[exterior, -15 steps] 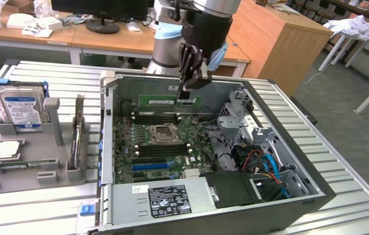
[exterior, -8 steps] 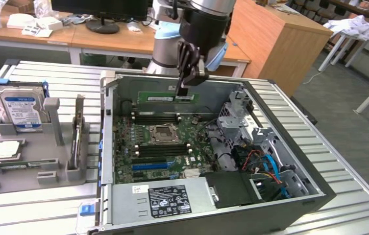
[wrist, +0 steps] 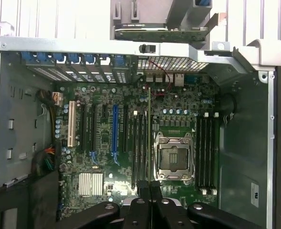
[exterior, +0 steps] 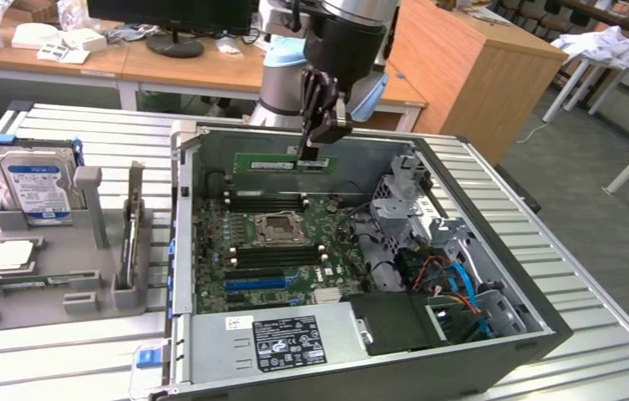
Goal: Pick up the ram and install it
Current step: 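Pick up the ram and move it above insertion slot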
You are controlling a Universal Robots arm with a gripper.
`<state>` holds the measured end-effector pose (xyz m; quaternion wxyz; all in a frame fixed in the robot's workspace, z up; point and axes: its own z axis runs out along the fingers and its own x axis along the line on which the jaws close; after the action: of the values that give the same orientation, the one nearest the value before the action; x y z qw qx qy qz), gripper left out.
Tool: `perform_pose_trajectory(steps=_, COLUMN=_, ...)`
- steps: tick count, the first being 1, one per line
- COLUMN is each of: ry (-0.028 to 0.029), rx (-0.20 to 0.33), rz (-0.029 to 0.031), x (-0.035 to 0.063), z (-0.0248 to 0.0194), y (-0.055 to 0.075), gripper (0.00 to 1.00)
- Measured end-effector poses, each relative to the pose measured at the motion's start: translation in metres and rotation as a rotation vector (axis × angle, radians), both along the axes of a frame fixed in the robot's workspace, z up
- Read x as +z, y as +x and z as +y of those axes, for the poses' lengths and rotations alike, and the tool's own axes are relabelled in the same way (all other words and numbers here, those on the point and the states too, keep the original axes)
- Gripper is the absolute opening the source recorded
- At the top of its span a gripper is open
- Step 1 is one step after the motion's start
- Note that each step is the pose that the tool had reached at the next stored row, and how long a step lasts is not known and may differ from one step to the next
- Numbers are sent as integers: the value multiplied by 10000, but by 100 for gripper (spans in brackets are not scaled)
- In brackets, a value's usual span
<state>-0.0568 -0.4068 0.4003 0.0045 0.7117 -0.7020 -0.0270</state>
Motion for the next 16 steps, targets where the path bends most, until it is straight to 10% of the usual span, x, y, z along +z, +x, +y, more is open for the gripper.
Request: perform_pose_trajectory(steps=16, ry=1, rx=-1, rz=32, x=0, z=0, y=262, gripper=11)
